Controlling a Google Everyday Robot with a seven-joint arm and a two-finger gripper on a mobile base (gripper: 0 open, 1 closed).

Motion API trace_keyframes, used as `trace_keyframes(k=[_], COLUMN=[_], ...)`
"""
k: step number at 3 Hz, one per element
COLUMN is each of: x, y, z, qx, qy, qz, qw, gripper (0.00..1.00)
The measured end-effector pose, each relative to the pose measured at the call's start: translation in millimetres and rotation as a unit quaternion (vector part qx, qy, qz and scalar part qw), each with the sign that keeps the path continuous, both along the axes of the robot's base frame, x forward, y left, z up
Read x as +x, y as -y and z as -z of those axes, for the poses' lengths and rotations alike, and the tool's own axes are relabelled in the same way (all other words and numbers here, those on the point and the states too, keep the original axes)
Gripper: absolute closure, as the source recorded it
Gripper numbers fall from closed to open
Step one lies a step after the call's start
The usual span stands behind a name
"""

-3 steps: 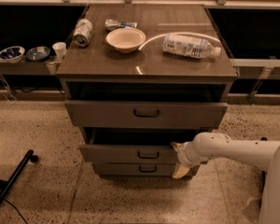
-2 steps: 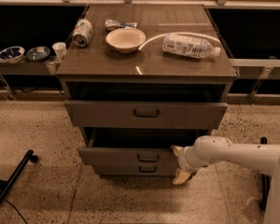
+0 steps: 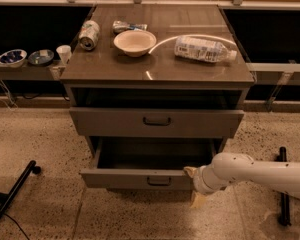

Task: Open middle drawer

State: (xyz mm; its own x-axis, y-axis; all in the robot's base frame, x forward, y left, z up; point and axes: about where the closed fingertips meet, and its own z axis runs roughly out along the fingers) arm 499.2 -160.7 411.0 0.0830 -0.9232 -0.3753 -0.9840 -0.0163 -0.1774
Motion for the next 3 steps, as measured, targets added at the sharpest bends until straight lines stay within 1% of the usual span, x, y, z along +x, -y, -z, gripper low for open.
trace_keyframes(k=[1,2,3], x=[-16.6,-28.9,-20.7], y=[-0.3,-0.8,-4.1], z=[-10.7,-33.7,-64.4], qx=[0.005,0.012,0.018], qy=[-0.003,0.011,0.037], qz=[-0.004,-0.011,-0.021], qw=[1.0000,0.9998,0.9989], gripper=[0.21,0.21,0.19])
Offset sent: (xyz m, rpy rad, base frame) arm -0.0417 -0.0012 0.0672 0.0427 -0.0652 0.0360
